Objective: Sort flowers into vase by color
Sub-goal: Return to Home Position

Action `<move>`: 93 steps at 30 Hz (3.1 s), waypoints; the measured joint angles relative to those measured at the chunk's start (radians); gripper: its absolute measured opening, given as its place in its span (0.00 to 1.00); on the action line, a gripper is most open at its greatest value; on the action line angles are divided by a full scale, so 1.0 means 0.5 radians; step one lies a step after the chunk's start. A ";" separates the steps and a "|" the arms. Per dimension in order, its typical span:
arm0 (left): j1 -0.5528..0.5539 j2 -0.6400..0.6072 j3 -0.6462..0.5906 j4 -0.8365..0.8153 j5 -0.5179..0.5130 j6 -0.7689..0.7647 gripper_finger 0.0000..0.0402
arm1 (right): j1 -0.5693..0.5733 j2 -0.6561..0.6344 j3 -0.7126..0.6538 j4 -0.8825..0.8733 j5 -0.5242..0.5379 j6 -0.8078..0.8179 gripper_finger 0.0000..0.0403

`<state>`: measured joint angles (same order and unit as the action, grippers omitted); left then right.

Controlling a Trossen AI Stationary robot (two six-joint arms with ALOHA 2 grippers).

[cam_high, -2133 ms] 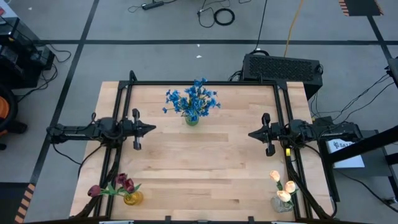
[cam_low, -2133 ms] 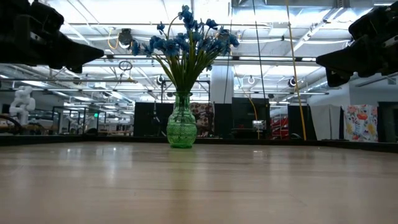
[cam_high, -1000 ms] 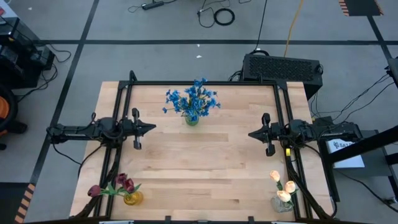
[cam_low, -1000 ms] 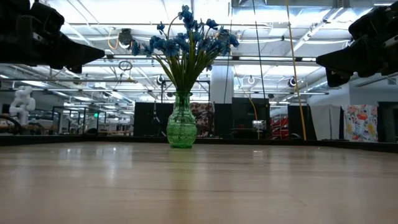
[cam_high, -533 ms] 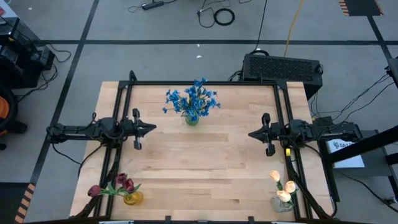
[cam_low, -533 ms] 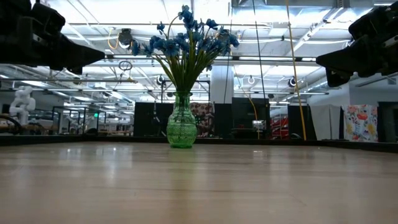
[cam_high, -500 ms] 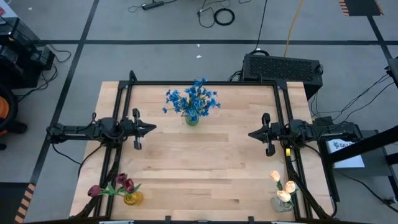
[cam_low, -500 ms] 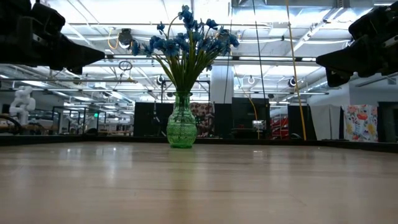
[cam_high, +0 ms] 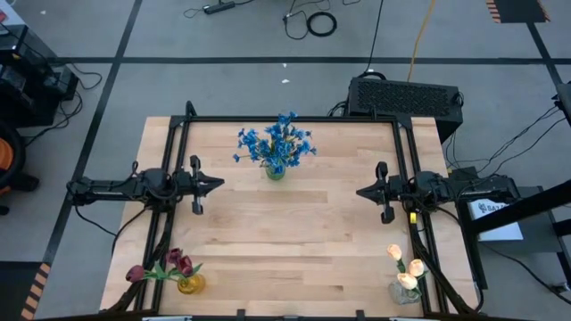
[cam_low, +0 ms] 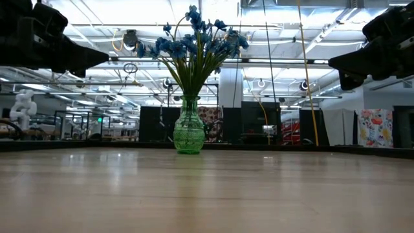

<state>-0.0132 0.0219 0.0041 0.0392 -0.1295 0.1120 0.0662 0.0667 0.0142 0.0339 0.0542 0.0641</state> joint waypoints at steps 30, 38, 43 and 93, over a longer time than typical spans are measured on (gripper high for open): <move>0.001 0.000 0.000 0.007 0.005 0.000 0.07 | -0.108 -0.016 0.002 -0.015 -0.005 -0.179 0.00; 0.000 0.000 0.000 0.007 0.005 0.001 0.07 | -0.109 -0.038 0.002 -0.014 0.009 -0.284 0.00; 0.000 0.001 0.000 0.007 0.004 0.001 0.07 | -0.108 -0.038 0.002 -0.014 0.007 -0.309 0.00; 0.001 0.000 0.000 0.007 0.004 0.001 0.07 | -0.107 -0.038 -0.001 -0.003 -0.005 -0.287 0.00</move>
<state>-0.0128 0.0219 0.0044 0.0425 -0.1276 0.1123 0.0128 0.0479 0.0139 0.0322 0.0517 -0.0795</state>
